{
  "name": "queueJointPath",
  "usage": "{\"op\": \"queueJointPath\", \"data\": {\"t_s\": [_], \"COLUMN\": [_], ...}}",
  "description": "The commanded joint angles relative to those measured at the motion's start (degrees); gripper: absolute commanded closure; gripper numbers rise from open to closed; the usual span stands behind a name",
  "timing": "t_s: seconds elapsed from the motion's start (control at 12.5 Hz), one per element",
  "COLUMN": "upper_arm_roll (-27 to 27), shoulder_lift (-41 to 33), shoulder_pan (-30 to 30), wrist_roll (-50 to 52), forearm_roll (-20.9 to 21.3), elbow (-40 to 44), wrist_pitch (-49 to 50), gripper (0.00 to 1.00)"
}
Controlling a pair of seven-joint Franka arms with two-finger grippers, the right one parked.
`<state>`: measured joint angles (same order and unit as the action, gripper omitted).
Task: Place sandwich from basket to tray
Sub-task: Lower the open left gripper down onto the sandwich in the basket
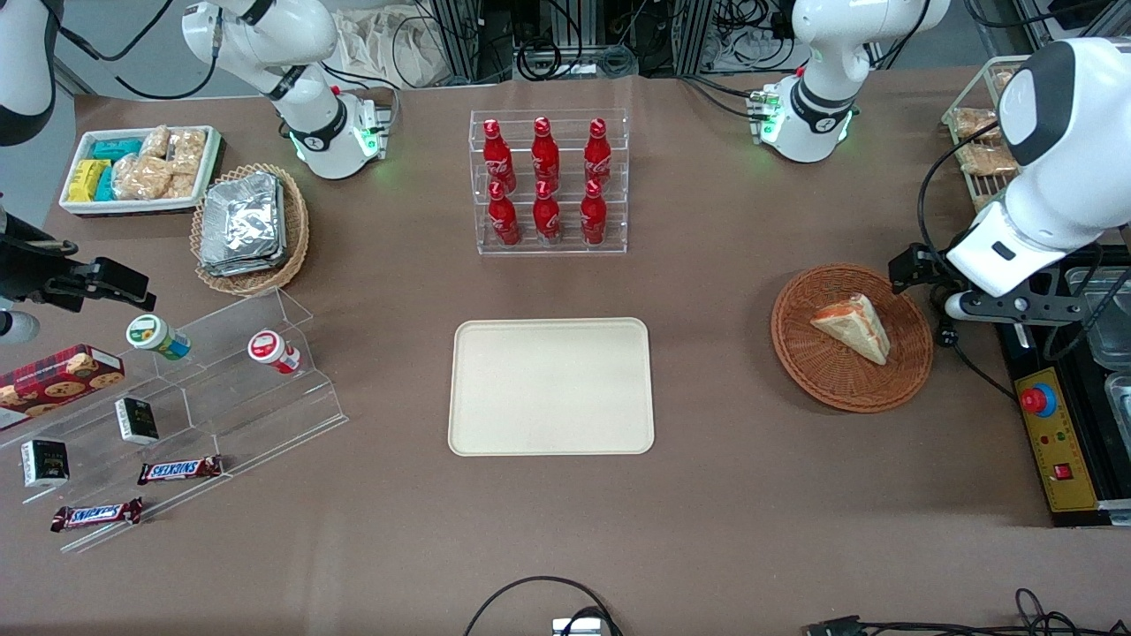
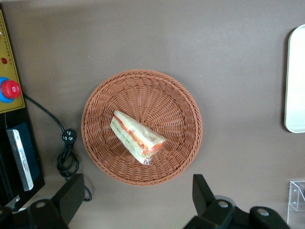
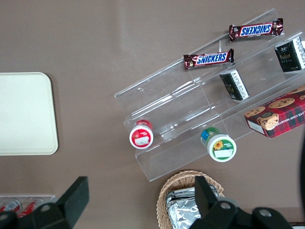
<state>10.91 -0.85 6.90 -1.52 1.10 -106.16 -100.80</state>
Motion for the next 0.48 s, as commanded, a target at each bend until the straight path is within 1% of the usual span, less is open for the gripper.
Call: {"op": "queueJointPath", "data": {"t_s": [0.0,0.16,0.32,0.4], "upper_arm_roll": [0.0,0.2,0.3,0.3], "shoulder_lift": [5.0,5.9,10.5,10.2], "shoulder_pan": [0.5,0.0,-0.2,-0.2], "wrist_roll": [1.1,1.3,3.0,5.6], "forearm_roll": [1.4,2.7,2.6,2.9], "elbow": [7.8,9.0,13.9,12.7], "wrist_pitch": [6.5,6.3,10.3,10.6], "gripper": [0.0,0.0,0.0,0.0]}}
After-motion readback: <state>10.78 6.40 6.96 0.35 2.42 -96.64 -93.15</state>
